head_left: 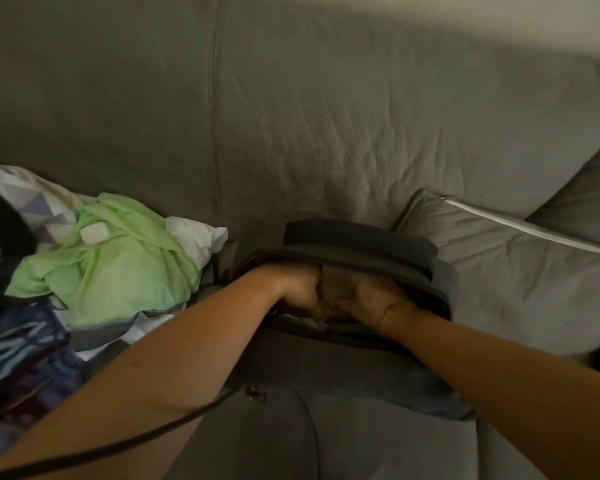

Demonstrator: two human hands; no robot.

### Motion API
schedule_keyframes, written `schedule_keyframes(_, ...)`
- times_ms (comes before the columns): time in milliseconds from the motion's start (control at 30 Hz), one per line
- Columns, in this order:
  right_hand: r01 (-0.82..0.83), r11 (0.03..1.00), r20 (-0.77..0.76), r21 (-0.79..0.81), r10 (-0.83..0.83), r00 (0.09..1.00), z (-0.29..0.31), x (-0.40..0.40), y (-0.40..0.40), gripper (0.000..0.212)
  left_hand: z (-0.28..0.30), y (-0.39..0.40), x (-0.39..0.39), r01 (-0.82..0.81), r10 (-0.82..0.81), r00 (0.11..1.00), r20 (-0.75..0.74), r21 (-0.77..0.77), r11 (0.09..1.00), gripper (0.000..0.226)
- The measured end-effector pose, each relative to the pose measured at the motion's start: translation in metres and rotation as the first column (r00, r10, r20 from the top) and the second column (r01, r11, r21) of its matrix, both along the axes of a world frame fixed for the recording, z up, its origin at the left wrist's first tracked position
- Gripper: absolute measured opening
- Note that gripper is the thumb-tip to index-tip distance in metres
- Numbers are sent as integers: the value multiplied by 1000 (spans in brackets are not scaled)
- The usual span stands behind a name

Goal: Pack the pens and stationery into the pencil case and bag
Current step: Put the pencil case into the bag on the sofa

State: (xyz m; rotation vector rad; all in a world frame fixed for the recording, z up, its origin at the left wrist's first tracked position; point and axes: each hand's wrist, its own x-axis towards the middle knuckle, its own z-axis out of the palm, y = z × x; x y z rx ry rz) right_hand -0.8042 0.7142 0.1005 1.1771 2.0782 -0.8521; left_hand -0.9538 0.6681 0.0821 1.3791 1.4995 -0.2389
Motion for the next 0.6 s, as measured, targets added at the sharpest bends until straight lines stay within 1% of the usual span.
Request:
schedule_keyframes(67, -3, 1000, -34, -11, 3, 999, 0, 0, -3, 43, -4, -1, 3, -23, 23, 1000, 8, -16, 1000, 60)
schedule_keyframes(100, -2, 1000, -24, -16, 2, 1000, -1, 0, -3, 42, -6, -1, 5, -38, 38, 999, -4, 13, 999, 59)
schedule_keyframes(200, -11, 1000, -32, -15, 11, 999, 6, 1, -5, 41, -12, -5, 13, -71, 86, 992, -92, 156, 985, 50)
schedule_keyframes(233, -9, 999, -29, -30, 8, 1000, 8, 4, -7, 42, -12, -6, 15, -80, 101, 989, -111, 182, 980, 47)
schedule_keyframes(333, 21, 999, -93, -38, -25, 995, 10, 14, -15, 56, -9, -11, 17, -106, 133, 986, -104, 234, 966, 38)
schedule_keyframes(400, -12, 1000, -74, -9, 11, 997, 5, 20, -16, 59, -10, -16, 17, -108, 128, 990, -65, 248, 963, 40)
schedule_keyframes(500, 11, 998, 37, -58, -9, 999, 5, 17, -14, 47, -16, -21, 19, -128, 145, 988, -57, 231, 965, 46)
schedule_keyframes(567, 29, 999, 55, -36, -27, 998, 9, 12, -14, 43, -17, -19, 20, -141, 160, 984, -82, 200, 969, 46)
schedule_keyframes(600, 43, 999, 39, 9, -43, 998, 9, 11, -14, 42, -17, -17, 22, -132, 153, 983, -98, 194, 972, 46)
